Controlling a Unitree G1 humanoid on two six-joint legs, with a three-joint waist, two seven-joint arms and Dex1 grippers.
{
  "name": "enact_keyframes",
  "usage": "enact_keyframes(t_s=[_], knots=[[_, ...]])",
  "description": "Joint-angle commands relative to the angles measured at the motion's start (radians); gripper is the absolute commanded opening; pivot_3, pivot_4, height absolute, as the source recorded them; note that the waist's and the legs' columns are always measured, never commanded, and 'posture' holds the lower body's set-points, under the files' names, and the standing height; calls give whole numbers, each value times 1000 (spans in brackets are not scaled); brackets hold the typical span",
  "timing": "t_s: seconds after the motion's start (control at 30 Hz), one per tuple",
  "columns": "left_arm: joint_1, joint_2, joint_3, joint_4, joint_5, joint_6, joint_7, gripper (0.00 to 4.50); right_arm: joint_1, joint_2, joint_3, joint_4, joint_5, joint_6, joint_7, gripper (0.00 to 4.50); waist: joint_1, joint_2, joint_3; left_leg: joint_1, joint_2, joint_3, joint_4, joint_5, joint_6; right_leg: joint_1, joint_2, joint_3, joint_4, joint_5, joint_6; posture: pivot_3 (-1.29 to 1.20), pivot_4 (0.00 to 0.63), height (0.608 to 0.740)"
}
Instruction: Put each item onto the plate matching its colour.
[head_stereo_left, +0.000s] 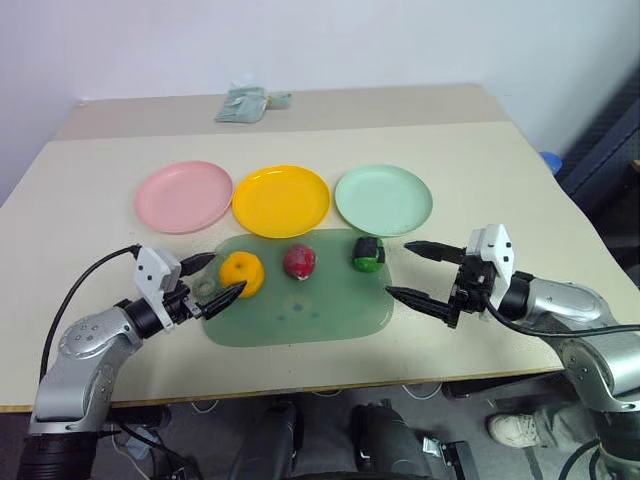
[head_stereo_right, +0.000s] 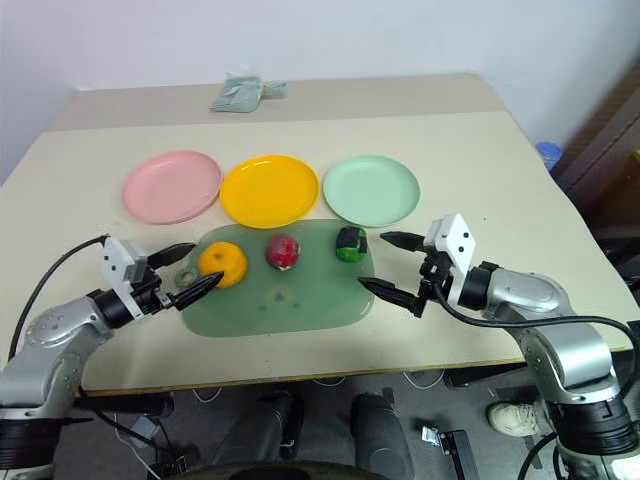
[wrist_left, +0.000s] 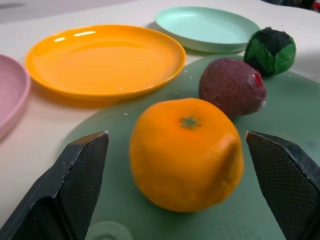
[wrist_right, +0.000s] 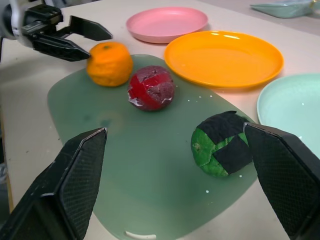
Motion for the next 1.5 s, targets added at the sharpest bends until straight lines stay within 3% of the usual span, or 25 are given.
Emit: enact_keyframes(t_s=[0.03,0.6,0.73,0.9,1.07,1.23,1.37,1.5], knots=[[-17,-3,-12,-6,19,-5,11,4500,-25,-16,-34,-13,17,-13,35,4448,0,0,0,0,0,0,0,0,0,0,0,0,0,0,0,0,150,740],[-44,-53,-83,-7,69,7,66,4500,-136,17,23,-13,1,19,65,4448,0,0,0,0,0,0,0,0,0,0,0,0,0,1,2,0,150,740],[-47,-83,-90,-17,80,4,96,3232,-154,24,24,-10,4,20,57,4500,2,0,0,0,0,0,0,0,0,0,0,0,0,1,2,0,150,740],[-65,-108,-42,-37,42,30,144,3076,-157,35,18,-12,2,18,38,4500,1,0,0,0,0,0,0,0,0,0,0,0,0,2,3,0,150,740],[-293,-127,-24,15,15,153,256,3076,-172,62,7,7,-13,-2,0,4500,13,-1,0,0,0,0,2,0,0,0,0,0,0,3,5,0,150,740],[-626,-201,-94,221,115,210,401,3076,-168,82,-6,45,-40,-46,-17,4500,28,-1,0,-1,-2,0,4,0,0,1,0,0,0,6,10,0,150,740],[-794,-299,-153,495,225,149,492,3076,-158,101,-1,63,-66,-82,-32,4500,25,-1,0,0,-4,0,4,0,1,1,0,1,0,8,12,0,150,740],[-858,-374,-183,688,287,70,520,3076,-148,116,-7,66,-84,-100,-51,4500,21,-1,0,0,-4,1,3,-1,1,0,0,1,0,8,12,0,150,740]])
